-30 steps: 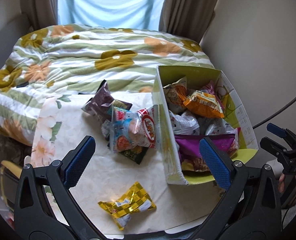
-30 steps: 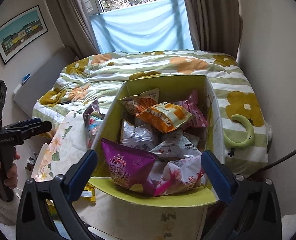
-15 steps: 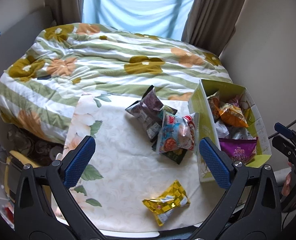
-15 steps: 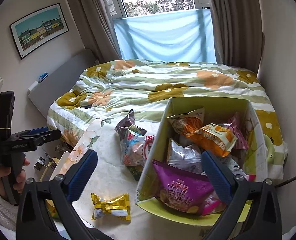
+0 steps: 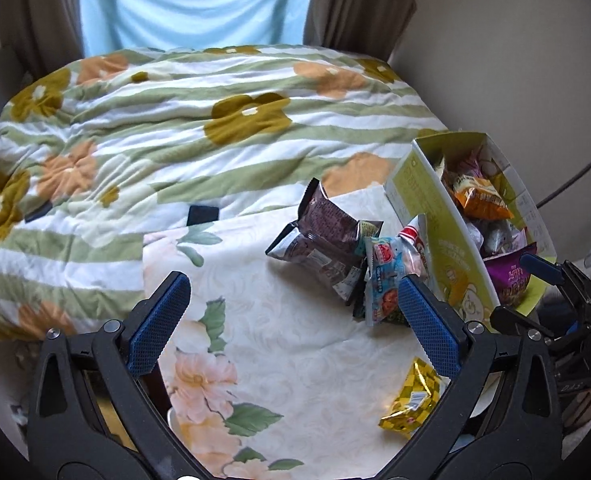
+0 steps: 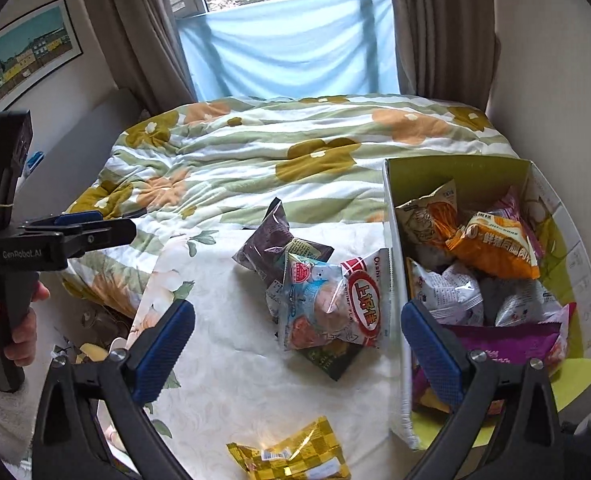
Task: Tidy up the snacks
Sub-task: 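Move both open tools back to the remaining bags on the table, then grasp the brown printed bag with the left tool while the right tool grasps the blue noodle bag, then drop the brown bag into the box with the left tool while the right tool drops the blue bag in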
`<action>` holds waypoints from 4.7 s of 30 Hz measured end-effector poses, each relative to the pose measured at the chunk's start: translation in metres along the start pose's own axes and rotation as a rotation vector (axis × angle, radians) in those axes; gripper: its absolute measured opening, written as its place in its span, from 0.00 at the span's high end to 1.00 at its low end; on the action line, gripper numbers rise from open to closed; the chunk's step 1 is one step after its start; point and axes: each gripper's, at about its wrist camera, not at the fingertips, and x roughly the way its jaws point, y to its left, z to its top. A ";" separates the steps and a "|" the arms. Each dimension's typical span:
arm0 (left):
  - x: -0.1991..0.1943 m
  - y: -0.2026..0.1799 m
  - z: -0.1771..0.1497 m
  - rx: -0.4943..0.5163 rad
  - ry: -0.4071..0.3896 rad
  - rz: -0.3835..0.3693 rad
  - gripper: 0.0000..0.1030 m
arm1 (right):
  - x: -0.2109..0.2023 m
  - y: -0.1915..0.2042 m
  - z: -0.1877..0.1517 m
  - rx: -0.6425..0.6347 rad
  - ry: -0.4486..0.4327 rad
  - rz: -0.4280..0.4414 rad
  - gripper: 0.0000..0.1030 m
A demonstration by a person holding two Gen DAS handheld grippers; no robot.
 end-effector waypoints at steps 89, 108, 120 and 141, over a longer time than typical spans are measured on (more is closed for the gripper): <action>0.068 0.018 0.015 0.084 0.067 -0.178 0.29 | 0.076 0.046 0.017 0.066 -0.008 -0.316 0.44; -0.010 -0.160 0.045 -0.003 -0.084 -0.171 0.28 | -0.092 -0.076 0.049 -0.049 -0.129 -0.181 0.44; 0.067 -0.297 0.056 -0.047 0.001 -0.241 0.22 | -0.105 -0.183 0.053 -0.050 -0.095 -0.152 0.44; 0.057 -0.267 0.020 -0.050 0.002 0.009 0.00 | -0.064 -0.205 0.083 -0.128 -0.045 -0.123 0.42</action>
